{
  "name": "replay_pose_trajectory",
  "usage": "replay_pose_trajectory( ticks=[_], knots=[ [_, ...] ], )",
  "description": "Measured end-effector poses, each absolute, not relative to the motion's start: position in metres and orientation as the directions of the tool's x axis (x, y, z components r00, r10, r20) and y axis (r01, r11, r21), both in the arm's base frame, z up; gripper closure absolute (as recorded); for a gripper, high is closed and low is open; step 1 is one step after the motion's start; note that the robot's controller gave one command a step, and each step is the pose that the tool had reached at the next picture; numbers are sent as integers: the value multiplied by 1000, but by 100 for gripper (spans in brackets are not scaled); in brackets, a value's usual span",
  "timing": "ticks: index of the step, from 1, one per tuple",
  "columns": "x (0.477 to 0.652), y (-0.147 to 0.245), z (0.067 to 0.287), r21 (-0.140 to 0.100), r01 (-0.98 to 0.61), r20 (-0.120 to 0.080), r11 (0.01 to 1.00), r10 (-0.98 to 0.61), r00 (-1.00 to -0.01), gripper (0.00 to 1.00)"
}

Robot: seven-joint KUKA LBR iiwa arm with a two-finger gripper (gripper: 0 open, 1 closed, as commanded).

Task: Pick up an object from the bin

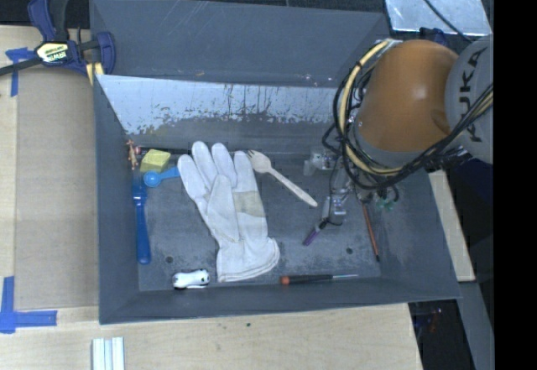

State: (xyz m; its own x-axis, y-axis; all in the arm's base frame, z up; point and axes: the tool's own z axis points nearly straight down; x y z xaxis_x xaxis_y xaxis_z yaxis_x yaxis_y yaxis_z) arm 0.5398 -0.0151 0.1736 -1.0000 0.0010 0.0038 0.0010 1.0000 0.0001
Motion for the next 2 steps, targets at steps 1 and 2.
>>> replay_pose_trajectory(
  ticks=[1,2],
  knots=[
    [542,-15,177,0,0,-4,1000,0,-1000,0],
    [598,-22,68,1,44,-6,999,44,-999,0]
  ],
)
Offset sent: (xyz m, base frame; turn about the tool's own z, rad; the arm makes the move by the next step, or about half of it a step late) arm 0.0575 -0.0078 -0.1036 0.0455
